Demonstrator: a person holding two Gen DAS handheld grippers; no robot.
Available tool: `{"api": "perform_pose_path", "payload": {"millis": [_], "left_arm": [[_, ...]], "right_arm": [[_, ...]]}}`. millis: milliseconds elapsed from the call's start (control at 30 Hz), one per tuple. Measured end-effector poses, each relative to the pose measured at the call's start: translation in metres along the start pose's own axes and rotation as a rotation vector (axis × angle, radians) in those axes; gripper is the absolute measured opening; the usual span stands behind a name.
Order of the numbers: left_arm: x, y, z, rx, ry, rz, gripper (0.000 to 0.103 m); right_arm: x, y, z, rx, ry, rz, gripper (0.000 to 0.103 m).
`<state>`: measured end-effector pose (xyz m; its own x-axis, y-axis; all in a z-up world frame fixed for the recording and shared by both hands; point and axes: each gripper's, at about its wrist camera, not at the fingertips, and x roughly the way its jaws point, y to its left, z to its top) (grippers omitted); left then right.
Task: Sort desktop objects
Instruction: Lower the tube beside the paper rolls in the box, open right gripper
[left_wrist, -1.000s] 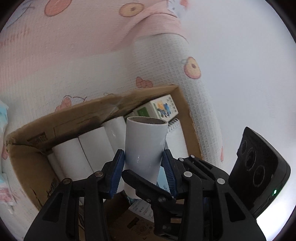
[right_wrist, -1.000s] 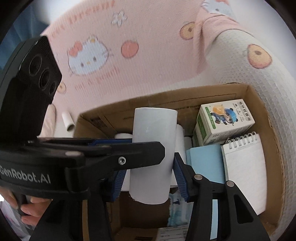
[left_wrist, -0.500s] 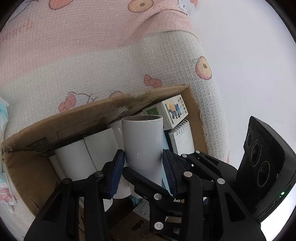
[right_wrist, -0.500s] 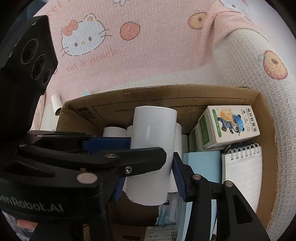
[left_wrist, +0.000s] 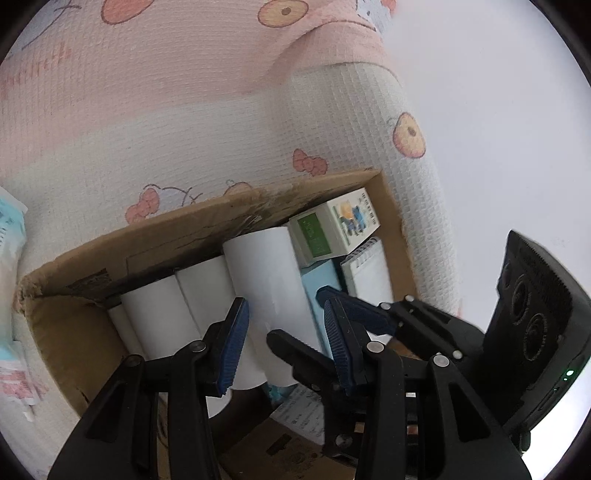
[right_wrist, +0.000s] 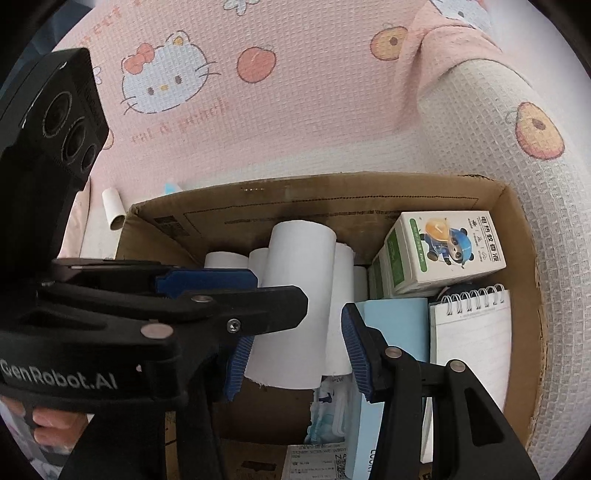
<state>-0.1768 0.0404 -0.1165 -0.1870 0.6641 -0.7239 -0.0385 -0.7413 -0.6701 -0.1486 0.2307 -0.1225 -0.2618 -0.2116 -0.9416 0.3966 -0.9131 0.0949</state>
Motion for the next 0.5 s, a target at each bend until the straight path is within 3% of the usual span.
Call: {"api": "perform_pose_path", "payload": {"millis": [133,500], "left_arm": [[0.003,-0.005,-0.003,0.017,-0.012,0.067,0.041],[0.005,-0.005,-0.008,-0.002,-0.003,0.037,0.037]], "right_arm": [[0.002,0.003,-0.003,-0.036,-0.007,0.012,0.043],[0.006,0.012,-0.002,-0.139,-0.028,0.009,0.041]]}}
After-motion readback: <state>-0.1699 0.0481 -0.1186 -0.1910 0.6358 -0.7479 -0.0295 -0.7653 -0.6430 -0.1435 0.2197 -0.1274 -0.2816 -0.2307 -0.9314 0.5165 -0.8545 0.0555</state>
